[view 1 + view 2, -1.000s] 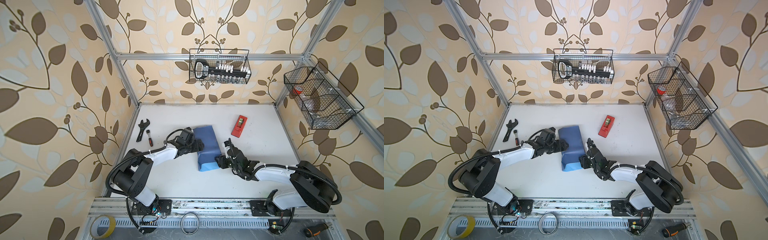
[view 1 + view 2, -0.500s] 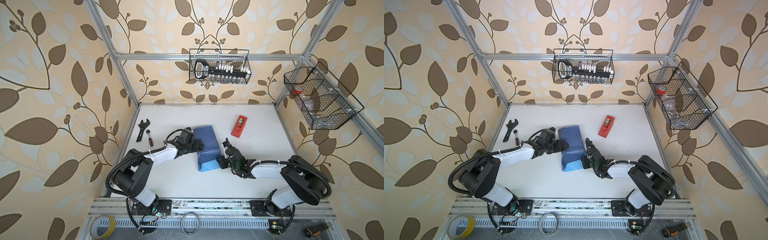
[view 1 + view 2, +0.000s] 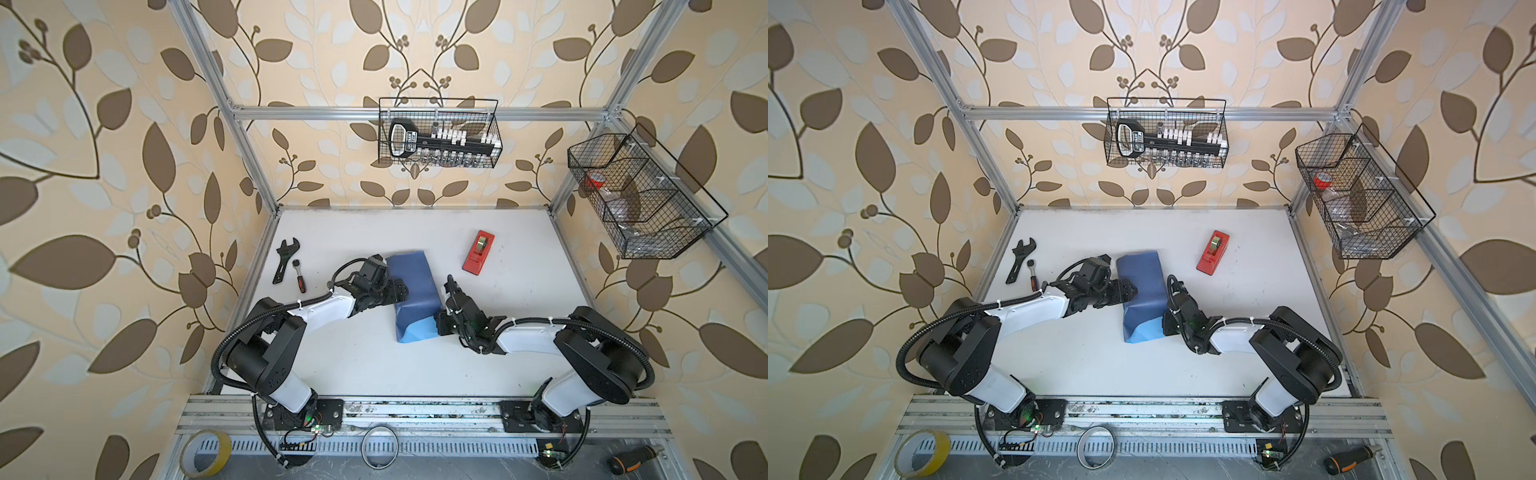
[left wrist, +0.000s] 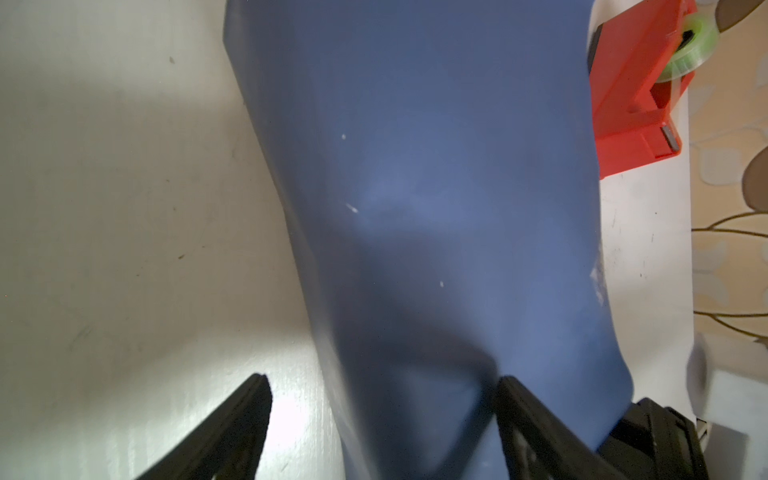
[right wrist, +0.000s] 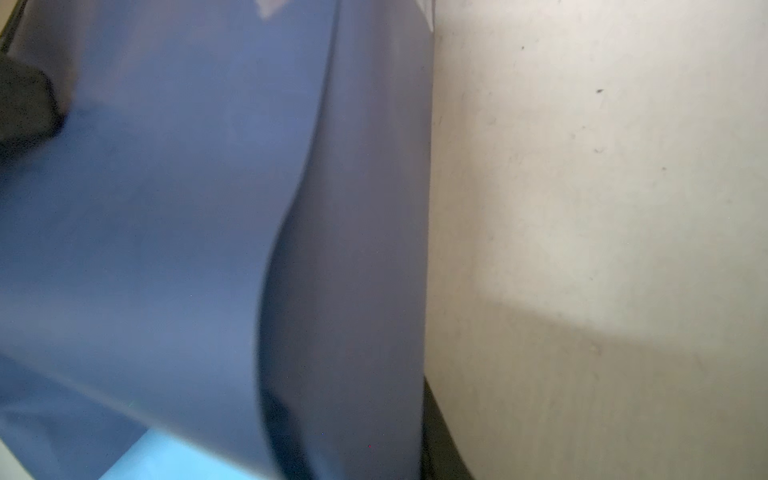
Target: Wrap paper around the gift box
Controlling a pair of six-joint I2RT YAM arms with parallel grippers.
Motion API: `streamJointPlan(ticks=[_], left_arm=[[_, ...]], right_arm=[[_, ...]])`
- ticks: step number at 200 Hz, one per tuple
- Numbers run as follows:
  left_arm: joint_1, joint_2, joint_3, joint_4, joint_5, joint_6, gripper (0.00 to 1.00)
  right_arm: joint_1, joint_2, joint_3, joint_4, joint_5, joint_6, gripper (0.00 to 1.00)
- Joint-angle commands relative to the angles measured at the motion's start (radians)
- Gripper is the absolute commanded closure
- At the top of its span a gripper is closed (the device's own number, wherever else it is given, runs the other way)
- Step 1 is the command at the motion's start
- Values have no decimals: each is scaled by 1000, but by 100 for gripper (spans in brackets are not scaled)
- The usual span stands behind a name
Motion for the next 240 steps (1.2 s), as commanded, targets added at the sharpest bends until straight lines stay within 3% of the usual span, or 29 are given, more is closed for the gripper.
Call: streamJointPlan(ticks=[1, 165, 240], left_arm=[[-2, 16, -37, -92, -27, 17, 14], [-2, 13, -38, -92, -29, 15, 14], [-2, 13, -40, -92, -31, 14, 14]], right_arm=[[24, 16, 34, -37, 69, 62, 85], [100, -97, 4, -80, 85, 99, 76], [105, -84, -10, 3, 29, 97, 72]])
